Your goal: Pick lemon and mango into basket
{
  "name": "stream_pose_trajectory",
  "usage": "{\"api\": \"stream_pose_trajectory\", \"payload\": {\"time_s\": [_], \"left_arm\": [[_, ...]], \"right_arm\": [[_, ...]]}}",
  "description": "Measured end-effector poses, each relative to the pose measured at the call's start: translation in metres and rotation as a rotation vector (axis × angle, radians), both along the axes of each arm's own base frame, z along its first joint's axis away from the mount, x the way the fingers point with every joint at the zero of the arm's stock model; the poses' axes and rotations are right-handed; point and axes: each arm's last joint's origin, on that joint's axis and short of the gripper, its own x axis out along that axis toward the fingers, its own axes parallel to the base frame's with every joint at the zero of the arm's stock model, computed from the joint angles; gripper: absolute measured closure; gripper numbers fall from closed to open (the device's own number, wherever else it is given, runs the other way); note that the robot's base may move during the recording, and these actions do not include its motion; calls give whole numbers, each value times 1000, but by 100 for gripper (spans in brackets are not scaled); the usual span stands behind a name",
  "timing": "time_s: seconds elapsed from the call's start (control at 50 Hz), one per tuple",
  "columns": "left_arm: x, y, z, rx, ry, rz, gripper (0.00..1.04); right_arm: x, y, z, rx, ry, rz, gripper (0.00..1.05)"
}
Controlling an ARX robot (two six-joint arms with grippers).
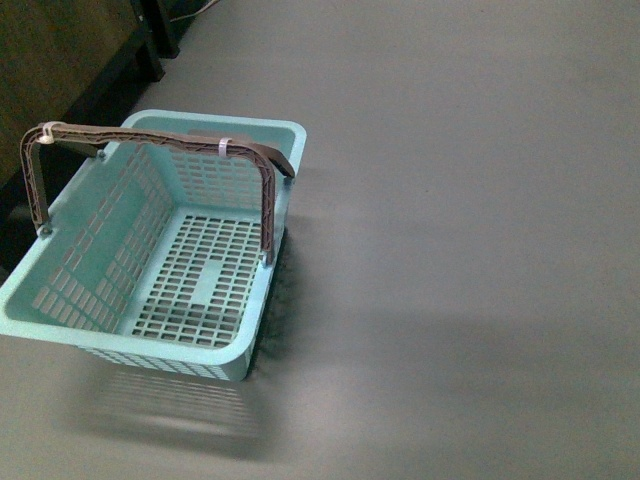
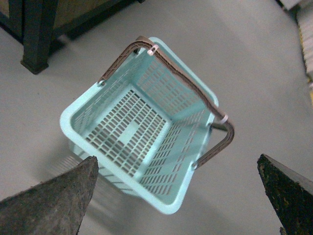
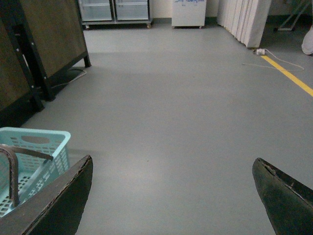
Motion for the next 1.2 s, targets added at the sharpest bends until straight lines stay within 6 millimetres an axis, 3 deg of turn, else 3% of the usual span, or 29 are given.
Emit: {"api": "stream_pose_trajectory", "payload": {"time_s": [0.16, 0.3, 0.6, 0.84, 1.119, 1.199], "left_arm": [[61, 4, -7, -299, 46, 132, 7], [103, -5, -19, -422, 88, 175, 7], [215, -48, -78, -579, 242, 266, 7], [258, -61, -99, -605, 264, 276, 7], [303, -68, -104, -616, 234, 264, 7], [308, -69, -105, -614, 235, 260, 15]], "right_arm": [[0, 0, 0, 0, 0, 0, 9], [0, 0, 0, 0, 0, 0, 9], [0, 0, 0, 0, 0, 0, 9], [0, 0, 0, 0, 0, 0, 9], [0, 0, 0, 0, 0, 0, 9], [0, 0, 0, 0, 0, 0, 9]]}}
